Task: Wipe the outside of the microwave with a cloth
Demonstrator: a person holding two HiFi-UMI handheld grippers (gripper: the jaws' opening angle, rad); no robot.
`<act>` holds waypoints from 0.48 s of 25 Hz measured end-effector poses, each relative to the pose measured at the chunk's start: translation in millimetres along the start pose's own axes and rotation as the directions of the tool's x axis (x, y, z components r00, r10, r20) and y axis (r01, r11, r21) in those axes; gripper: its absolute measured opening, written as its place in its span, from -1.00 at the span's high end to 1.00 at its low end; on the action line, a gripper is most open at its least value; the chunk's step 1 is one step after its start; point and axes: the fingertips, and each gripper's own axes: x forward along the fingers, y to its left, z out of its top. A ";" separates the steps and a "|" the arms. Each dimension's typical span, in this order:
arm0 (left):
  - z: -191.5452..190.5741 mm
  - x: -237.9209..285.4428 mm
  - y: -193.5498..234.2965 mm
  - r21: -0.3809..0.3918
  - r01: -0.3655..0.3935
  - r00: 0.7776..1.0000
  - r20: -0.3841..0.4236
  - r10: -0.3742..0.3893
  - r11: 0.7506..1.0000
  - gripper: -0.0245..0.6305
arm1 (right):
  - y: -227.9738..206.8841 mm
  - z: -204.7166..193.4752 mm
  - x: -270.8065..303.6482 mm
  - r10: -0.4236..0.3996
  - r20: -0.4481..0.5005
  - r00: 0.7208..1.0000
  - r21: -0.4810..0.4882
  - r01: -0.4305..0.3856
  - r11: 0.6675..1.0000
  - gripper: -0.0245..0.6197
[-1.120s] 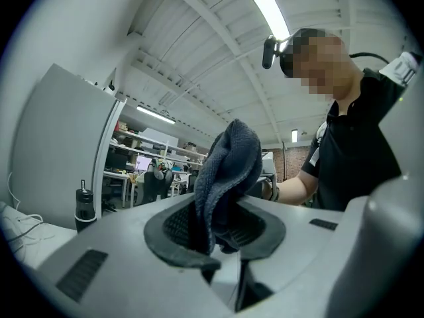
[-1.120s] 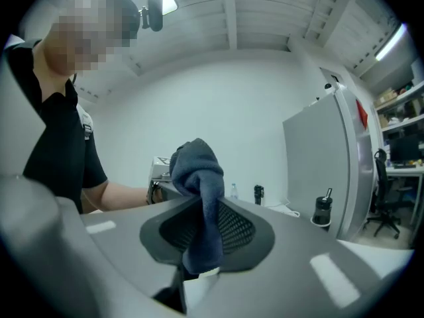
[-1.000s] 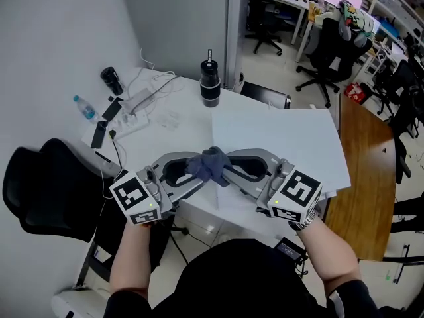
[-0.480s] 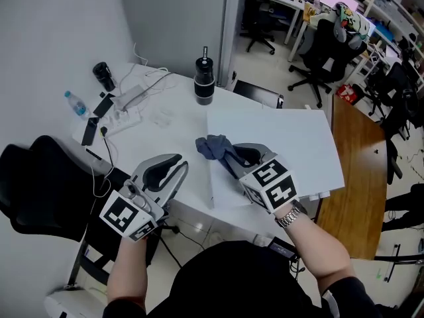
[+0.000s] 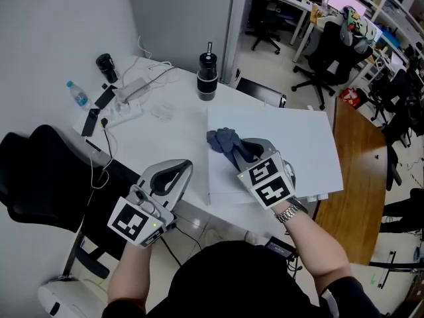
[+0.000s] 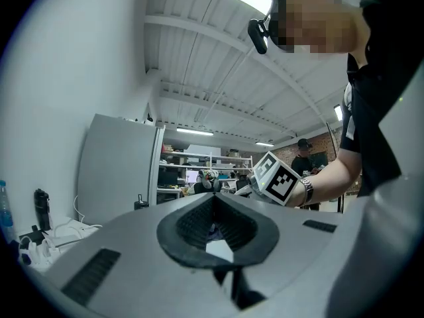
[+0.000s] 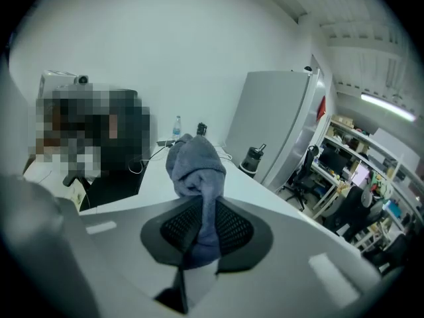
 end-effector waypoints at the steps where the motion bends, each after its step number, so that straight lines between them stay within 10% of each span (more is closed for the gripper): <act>1: 0.1 1.5 -2.0 0.000 -0.002 1.000 -0.002 0.002 1.000 0.91 | -5.2 -3.2 -1.8 -0.006 -0.003 1.000 0.008 0.006 1.000 0.75; 12: 9.0 39.0 -41.1 0.032 -0.001 1.000 -0.014 0.001 0.999 0.91 | -67.0 -54.9 -34.2 -0.065 -0.012 0.998 0.057 0.066 0.996 0.75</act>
